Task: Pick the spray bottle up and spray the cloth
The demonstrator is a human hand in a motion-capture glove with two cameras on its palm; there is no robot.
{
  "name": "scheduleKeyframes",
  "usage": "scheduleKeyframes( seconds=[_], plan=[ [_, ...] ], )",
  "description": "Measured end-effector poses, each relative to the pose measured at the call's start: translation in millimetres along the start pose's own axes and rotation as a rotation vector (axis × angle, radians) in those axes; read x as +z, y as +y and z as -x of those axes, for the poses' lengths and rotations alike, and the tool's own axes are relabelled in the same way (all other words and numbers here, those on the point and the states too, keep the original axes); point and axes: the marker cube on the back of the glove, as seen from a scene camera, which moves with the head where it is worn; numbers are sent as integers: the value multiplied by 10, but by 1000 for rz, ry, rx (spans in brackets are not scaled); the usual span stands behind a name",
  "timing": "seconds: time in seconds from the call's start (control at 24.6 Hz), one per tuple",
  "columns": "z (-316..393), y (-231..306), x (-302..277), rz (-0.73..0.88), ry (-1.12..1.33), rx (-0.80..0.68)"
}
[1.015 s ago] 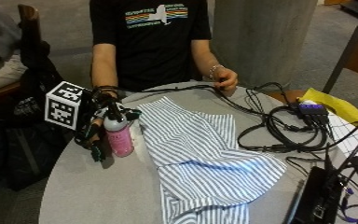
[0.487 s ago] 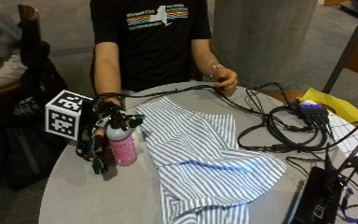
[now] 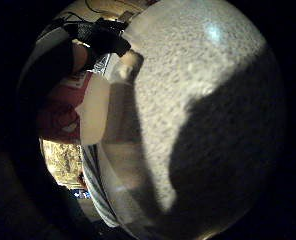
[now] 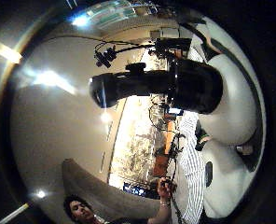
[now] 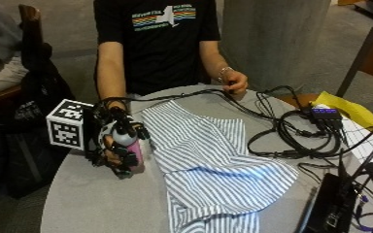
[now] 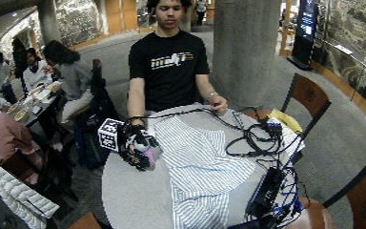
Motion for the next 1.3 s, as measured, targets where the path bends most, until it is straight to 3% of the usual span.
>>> scheduleKeyframes(
  seconds=[0.65,1.3],
  plan=[
    [465,8,-18,376,448,46],
    [724,-21,44,550,768,154]
  ],
)
